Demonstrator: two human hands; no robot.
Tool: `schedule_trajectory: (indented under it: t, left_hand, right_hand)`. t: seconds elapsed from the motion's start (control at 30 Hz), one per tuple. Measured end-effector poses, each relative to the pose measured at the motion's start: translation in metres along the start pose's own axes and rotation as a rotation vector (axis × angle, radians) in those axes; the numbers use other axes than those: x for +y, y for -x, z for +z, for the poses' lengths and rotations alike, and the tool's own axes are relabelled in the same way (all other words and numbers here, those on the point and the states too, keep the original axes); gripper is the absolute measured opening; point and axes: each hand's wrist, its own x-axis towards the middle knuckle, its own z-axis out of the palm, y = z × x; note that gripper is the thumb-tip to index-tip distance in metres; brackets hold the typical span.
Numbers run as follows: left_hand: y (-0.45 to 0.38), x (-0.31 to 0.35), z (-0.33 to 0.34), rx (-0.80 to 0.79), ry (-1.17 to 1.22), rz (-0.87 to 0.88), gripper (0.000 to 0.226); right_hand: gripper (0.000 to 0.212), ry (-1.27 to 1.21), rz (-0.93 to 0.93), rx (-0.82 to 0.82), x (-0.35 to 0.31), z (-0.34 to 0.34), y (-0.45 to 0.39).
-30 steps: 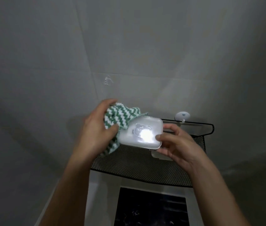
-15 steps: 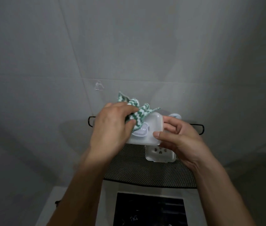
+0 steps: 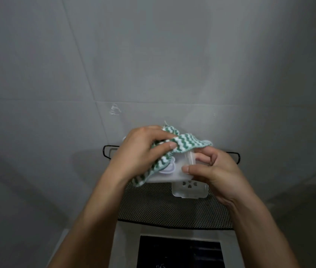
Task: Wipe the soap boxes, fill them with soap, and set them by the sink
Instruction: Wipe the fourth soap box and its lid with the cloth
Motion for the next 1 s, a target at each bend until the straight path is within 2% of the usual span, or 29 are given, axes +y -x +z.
schedule_trajectory:
  t: [0.07,0.17,0.3,0.4,0.5,0.57,0.67,0.7,0.73,0.83,1.0]
  left_hand:
    - [0.003,-0.008,0.0,-0.029,0.053,-0.038,0.021]
    - [0.008,-0.021,0.002,0.051,0.117,-0.113,0.021]
    - [0.012,-0.034,0.001,0.139,0.002,-0.22,0.039]
    - [0.012,-0.037,-0.008,0.295,-0.095,-0.346,0.029]
    - [0.008,-0.03,-0.023,0.353,-0.168,-0.308,0.017]
    - [0.004,-0.017,-0.031,0.209,-0.172,-0.218,0.021]
    - [0.004,-0.002,-0.038,-0.24,-0.097,-0.124,0.058]
    - [0.005,0.0,-0.039,-0.326,-0.081,-0.101,0.064]
    - [0.005,-0.001,-0.041,-0.357,-0.067,-0.077,0.067]
    - [0.0,-0.008,-0.046,-0.282,-0.032,-0.046,0.064]
    - [-0.008,-0.018,-0.037,-0.229,-0.022,0.012,0.032]
  right_hand:
    - [0.053,0.01,0.012,-0.003,0.002,-0.001,0.001]
    - [0.054,0.036,0.021,-0.003,0.003,-0.004,0.002]
    - [0.052,0.088,0.009,-0.045,0.0,-0.008,0.002]
    - [0.051,0.123,-0.005,-0.07,0.0,-0.007,0.003]
    - [0.053,0.154,-0.019,-0.058,0.0,-0.007,0.003]
    - [0.053,0.167,-0.027,-0.058,0.001,-0.006,0.001]
    - [0.052,0.165,-0.034,-0.073,0.0,-0.005,0.0]
    - [0.051,0.158,-0.034,-0.079,0.0,-0.007,0.0]
    - [0.049,0.145,-0.033,-0.084,0.0,-0.008,0.0]
    - [0.047,0.109,-0.032,-0.107,-0.001,-0.013,0.001]
    - [0.052,0.141,-0.025,-0.1,0.002,-0.018,-0.001]
